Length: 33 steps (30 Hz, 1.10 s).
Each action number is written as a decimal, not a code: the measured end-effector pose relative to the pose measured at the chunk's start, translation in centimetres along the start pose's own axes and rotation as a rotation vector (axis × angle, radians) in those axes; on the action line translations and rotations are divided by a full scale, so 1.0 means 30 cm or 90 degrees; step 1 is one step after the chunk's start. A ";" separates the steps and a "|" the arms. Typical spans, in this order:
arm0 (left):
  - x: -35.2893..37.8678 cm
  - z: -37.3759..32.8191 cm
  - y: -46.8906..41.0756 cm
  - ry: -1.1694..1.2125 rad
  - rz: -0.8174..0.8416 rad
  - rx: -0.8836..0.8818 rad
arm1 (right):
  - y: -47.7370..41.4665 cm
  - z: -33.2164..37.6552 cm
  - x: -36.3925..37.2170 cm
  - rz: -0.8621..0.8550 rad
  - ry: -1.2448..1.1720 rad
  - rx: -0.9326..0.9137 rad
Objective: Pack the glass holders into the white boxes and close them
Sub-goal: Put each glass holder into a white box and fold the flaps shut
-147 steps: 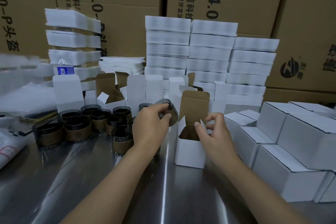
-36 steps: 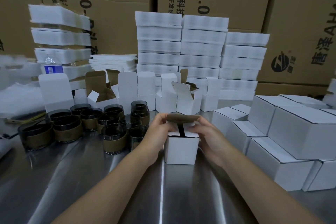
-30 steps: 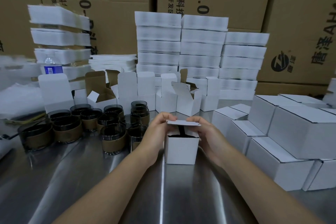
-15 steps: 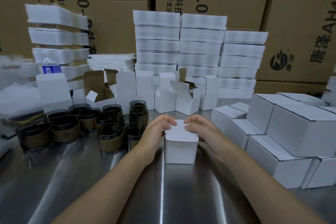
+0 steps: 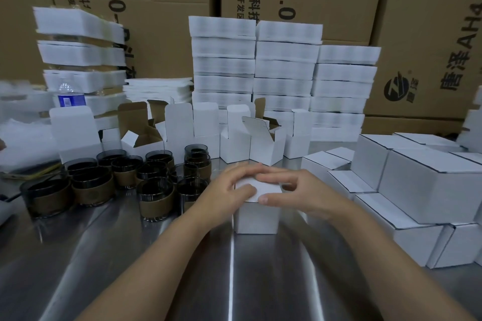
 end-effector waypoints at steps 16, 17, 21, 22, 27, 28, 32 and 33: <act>-0.017 0.007 -0.002 -0.126 0.057 0.002 | 0.012 0.004 -0.002 -0.003 0.034 0.022; -0.020 0.010 -0.002 -0.126 0.051 0.009 | 0.012 0.003 -0.002 -0.006 0.029 0.022; -0.030 0.015 -0.001 -0.123 0.028 0.018 | 0.012 0.003 0.001 -0.010 0.013 0.012; -0.030 0.015 0.000 -0.124 0.025 0.010 | 0.013 0.004 0.002 -0.011 0.007 0.008; -0.039 0.000 0.003 -0.125 0.048 -0.005 | 0.015 0.007 -0.003 0.005 0.011 0.008; -0.042 0.000 0.003 -0.127 0.059 -0.008 | 0.015 0.007 -0.005 0.013 0.016 0.008; -0.047 0.010 0.001 -0.142 0.098 -0.015 | 0.016 0.002 -0.010 0.037 0.038 0.005; -0.046 0.013 0.001 -0.145 0.101 -0.016 | 0.016 0.002 -0.009 0.043 0.041 0.005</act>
Point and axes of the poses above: each hand's wrist, its own y-axis away from the middle knuckle, its own x-axis out of the palm, z = x × y, the point moved 3 cm from there along -y, towards the middle knuckle, and after that the axes turned 8 degrees about y, right-handed, at the moved point
